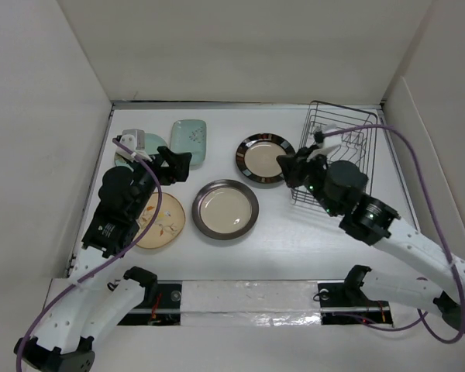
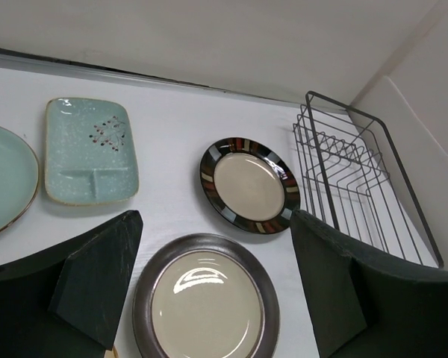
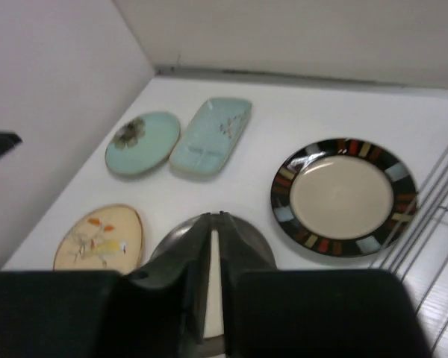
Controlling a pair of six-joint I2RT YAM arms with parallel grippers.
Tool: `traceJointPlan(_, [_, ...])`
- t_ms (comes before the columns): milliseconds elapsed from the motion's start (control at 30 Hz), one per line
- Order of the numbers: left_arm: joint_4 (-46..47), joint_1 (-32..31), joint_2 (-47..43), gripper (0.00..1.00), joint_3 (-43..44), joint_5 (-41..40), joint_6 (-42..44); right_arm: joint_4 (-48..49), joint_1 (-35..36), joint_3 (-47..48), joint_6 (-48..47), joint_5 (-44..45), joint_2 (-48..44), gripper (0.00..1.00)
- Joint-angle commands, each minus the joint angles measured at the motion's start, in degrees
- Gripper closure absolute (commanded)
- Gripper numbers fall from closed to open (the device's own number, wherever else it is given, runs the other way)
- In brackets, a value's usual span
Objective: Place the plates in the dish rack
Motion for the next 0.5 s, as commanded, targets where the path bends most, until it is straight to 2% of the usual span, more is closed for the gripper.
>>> traceJointPlan(0, [2.4, -0.2, -1.3, 0.23, 1.9, 2.5, 0.4, -2.5, 0.0, 0.5, 2.3, -6.1, 4.3, 0.93])
traceJointPlan(33, [2.7, -0.2, -1.6, 0.25, 1.4, 2.6, 0.4, -2.9, 0.0, 0.2, 2.7, -7.0, 5.2, 1.00])
traceJointPlan(100, [3.5, -0.2, -2.1, 0.32, 0.2, 2.3, 0.6, -3.4, 0.8, -0.6, 3.7, -8.8, 6.9, 1.00])
traceJointPlan(200, [3.7, -0.2, -2.6, 0.71, -0.3, 2.2, 1.0, -2.2, 3.2, -4.5, 8.1, -10.5, 9.5, 1.00])
traceJointPlan(233, [3.5, -0.2, -2.5, 0.93, -0.3, 2.2, 1.0, -1.1, 3.9, -7.3, 9.8, -11.0, 11.2, 1.00])
traceJointPlan(267, [3.5, -0.2, -2.5, 1.00, -0.3, 2.3, 1.1, -1.1, 5.2, -8.6, 13.3, -10.4, 12.3, 1.00])
traceJointPlan(333, [3.5, -0.2, -2.4, 1.00, -0.5, 2.2, 1.4, -2.1, 6.5, -10.8, 17.2, -8.3, 14.3, 1.00])
traceJointPlan(367, [3.5, -0.2, -2.3, 1.00, -0.7, 2.2, 1.4, -2.0, 7.0, -13.1, 21.4, -6.8, 15.8, 0.95])
traceJointPlan(400, [3.5, -0.2, -2.3, 1.00, -0.9, 2.2, 1.4, -1.5, 7.6, -14.5, 23.4, -6.8, 16.4, 0.86])
traceJointPlan(433, [3.5, -0.2, -2.2, 1.00, -0.9, 2.2, 1.2, -0.3, 7.6, -15.5, 25.5, -7.0, 16.8, 0.66])
traceJointPlan(467, [3.3, -0.2, -2.2, 1.00, -0.9, 2.2, 1.1, 0.2, 8.4, -16.6, 27.9, -6.3, 17.3, 0.55])
